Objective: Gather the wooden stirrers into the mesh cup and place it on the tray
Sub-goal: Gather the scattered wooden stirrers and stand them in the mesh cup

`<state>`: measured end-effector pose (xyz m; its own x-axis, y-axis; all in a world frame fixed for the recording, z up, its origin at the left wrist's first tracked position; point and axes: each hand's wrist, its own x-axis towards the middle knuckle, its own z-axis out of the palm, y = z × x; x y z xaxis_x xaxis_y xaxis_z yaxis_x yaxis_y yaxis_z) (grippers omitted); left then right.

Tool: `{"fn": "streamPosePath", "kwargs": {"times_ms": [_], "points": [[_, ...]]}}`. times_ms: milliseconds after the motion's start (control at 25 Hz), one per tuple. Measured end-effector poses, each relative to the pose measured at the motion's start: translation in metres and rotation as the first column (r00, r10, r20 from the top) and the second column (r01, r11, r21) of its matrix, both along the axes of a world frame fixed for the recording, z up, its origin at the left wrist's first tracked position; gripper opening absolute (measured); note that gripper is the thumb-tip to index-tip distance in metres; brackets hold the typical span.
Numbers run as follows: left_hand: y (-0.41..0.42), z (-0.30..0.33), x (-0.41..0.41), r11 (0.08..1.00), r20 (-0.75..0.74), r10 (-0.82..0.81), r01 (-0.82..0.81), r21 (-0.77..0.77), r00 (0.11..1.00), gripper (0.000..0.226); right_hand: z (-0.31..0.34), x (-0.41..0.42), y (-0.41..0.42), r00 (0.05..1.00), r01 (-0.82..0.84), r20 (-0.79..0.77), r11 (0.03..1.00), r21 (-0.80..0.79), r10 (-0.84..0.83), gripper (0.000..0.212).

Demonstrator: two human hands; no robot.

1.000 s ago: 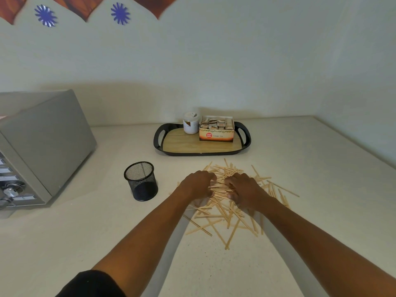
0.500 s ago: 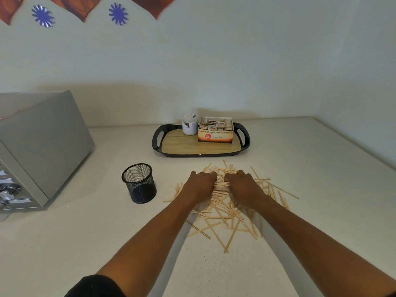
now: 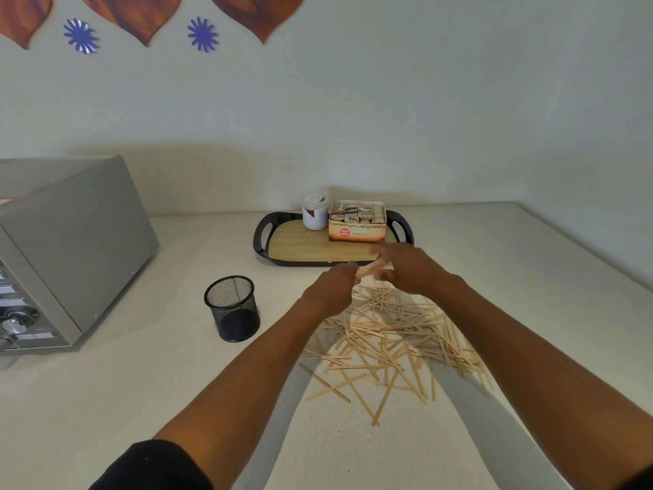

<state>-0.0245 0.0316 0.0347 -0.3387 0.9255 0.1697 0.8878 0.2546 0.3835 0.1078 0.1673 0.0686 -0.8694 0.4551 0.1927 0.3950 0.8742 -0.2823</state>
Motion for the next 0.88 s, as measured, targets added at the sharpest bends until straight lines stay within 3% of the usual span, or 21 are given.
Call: {"fn": "streamPosePath", "kwargs": {"times_ms": [80, 160, 280, 360, 520, 680, 800, 880], "points": [[0.000, 0.006, -0.006, 0.999, 0.054, 0.018, -0.020, 0.033, 0.998, 0.007, 0.005, 0.002, -0.004, 0.950, 0.013, -0.306, 0.988, -0.156, -0.061, 0.067], [-0.001, 0.011, -0.010, 0.996, 0.127, 0.032, -0.042, 0.077, 0.991, 0.015, -0.003, 0.001, -0.012, 0.830, 0.053, -0.514, 0.949, -0.311, -0.215, 0.060], [-0.002, 0.015, -0.008, 0.993, 0.168, 0.020, -0.039, 0.113, 0.986, 0.011, -0.023, -0.009, -0.037, 0.893, 0.015, -0.334, 0.762, -0.647, -0.302, 0.053], [-0.003, 0.015, -0.004, 0.991, 0.188, -0.017, -0.009, 0.135, 0.982, 0.006, -0.029, -0.021, -0.050, 0.880, -0.081, -0.367, 0.664, -0.743, -0.303, 0.042], [-0.012, 0.013, -0.002, 0.989, 0.218, -0.028, -0.006, 0.151, 0.976, 0.014, -0.025, -0.040, -0.058, 0.803, -0.162, -0.451, 0.586, -0.794, -0.389, 0.030], [-0.023, 0.024, -0.007, 0.988, 0.331, -0.068, 0.017, 0.153, 0.941, 0.019, -0.017, -0.051, -0.062, 0.819, -0.172, -0.476, 0.654, -0.737, -0.321, 0.022], [-0.034, 0.035, -0.013, 0.984, 0.556, -0.116, 0.019, 0.177, 0.823, 0.019, 0.002, -0.061, -0.063, 0.869, -0.135, -0.430, 0.716, -0.684, -0.246, 0.022], [-0.039, 0.045, -0.019, 0.981, 0.622, -0.137, 0.016, 0.196, 0.771, 0.022, 0.018, -0.068, -0.064, 0.894, -0.128, -0.407, 0.764, -0.632, -0.187, 0.023]]}}
